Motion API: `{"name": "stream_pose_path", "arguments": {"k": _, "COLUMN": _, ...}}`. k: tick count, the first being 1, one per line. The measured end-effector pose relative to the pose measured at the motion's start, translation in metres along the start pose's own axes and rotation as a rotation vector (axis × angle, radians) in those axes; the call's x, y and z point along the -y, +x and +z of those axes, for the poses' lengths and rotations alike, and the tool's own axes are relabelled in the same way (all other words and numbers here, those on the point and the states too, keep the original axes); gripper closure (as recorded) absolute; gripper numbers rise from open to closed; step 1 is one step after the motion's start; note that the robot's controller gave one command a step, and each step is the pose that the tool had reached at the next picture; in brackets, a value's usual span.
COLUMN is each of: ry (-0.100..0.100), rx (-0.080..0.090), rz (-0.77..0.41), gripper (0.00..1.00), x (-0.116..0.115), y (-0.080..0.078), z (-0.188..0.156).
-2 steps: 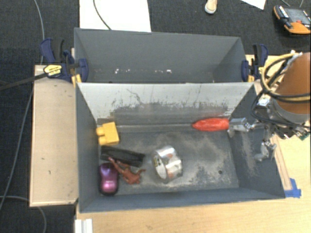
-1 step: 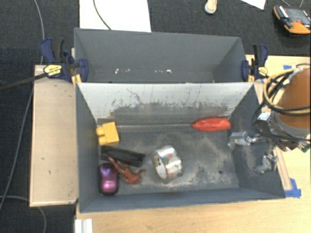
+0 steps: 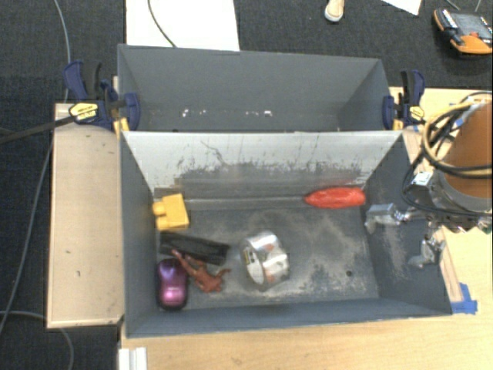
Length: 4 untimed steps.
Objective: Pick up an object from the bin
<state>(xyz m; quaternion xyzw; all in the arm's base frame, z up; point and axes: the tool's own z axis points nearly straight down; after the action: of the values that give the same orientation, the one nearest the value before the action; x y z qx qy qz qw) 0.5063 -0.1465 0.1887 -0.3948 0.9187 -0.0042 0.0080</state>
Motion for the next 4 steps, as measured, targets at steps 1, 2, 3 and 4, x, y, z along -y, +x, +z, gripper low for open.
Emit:
{"name": "stream_pose_path", "arguments": {"k": 1, "ry": -0.010, "rx": -0.005, "rz": -0.043, "gripper": 0.00, "x": -0.030, "y": -0.002, "z": -0.012}}
{"name": "stream_pose_path", "arguments": {"k": 2, "ry": -0.001, "rx": 0.000, "rz": -0.066, "gripper": 0.00, "x": 0.015, "y": -0.013, "z": -0.017}}
{"name": "stream_pose_path", "arguments": {"k": 3, "ry": -0.009, "rx": -0.004, "rz": -0.079, "gripper": 0.00, "x": 0.015, "y": -0.024, "z": -0.031}}
{"name": "stream_pose_path", "arguments": {"k": 4, "ry": -0.008, "rx": -0.001, "rz": -0.217, "gripper": 0.00, "x": 0.023, "y": -0.045, "z": -0.016}}
